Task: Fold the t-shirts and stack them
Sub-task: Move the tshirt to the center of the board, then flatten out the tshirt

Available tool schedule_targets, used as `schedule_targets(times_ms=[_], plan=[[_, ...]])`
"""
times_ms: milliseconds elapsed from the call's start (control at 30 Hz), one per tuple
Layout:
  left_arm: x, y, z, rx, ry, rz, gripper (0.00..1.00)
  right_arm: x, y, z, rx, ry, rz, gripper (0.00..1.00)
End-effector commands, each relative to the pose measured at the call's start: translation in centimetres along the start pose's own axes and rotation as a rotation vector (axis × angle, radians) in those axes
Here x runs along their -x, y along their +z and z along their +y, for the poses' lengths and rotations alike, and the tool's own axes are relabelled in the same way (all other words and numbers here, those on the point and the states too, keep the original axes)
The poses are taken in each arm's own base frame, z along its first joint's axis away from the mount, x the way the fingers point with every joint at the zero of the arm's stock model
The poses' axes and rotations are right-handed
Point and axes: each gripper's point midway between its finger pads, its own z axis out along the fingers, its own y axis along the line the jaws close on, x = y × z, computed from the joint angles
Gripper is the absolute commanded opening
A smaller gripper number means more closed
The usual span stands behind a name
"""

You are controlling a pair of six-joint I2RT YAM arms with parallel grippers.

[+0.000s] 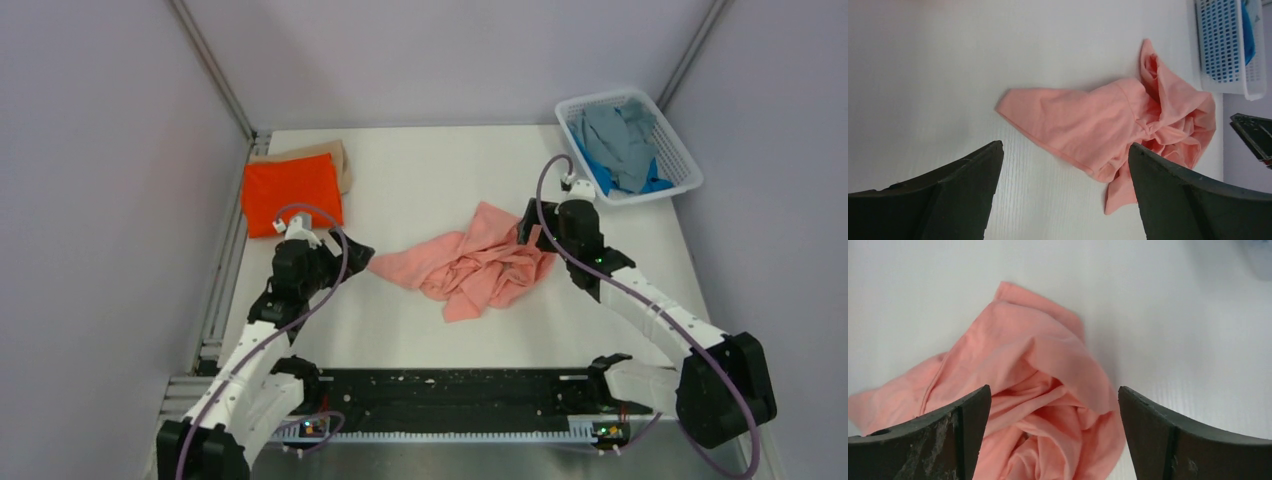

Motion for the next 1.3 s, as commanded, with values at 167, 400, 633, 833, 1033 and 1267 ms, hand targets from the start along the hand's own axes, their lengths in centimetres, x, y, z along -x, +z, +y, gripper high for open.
schedule_targets(times_ms=[167, 400, 633, 833, 1033, 1267], plan=[[-3.7, 4.1, 1.6, 0.115, -0.002, 0.19, 0.99, 3.2, -4.5, -0.2, 0.025, 0.045, -0.187, 0.99], [-7.9, 7.8, 2.5, 0.203, 0.042, 0.353, 0.98, 1.6, -6.2, 2.4, 0.211, 0.008, -0.15, 0.99], [-10.2, 11.0, 2.7, 0.242, 0.084, 0.436, 0.83, -0.1, -5.1, 4.2, 0.274, -0.069, -0.073, 0.98], [-10.7, 13.0, 1.8, 0.208, 0.107, 0.463, 0.17, -1.1, -3.1, 5.8, 0.218, -0.166, -0.039, 0.97], [-8.9, 12.4, 0.5, 0.162, 0.145, 0.378, 0.0, -0.2, 0.7, 5.7, 0.08, -0.061, -0.067, 0.96], [-8.5, 10.3, 0.0, 0.12, 0.142, 0.338, 0.0, 1.8, 5.0, 7.6, 0.064, -0.009, -0.13, 0.88]])
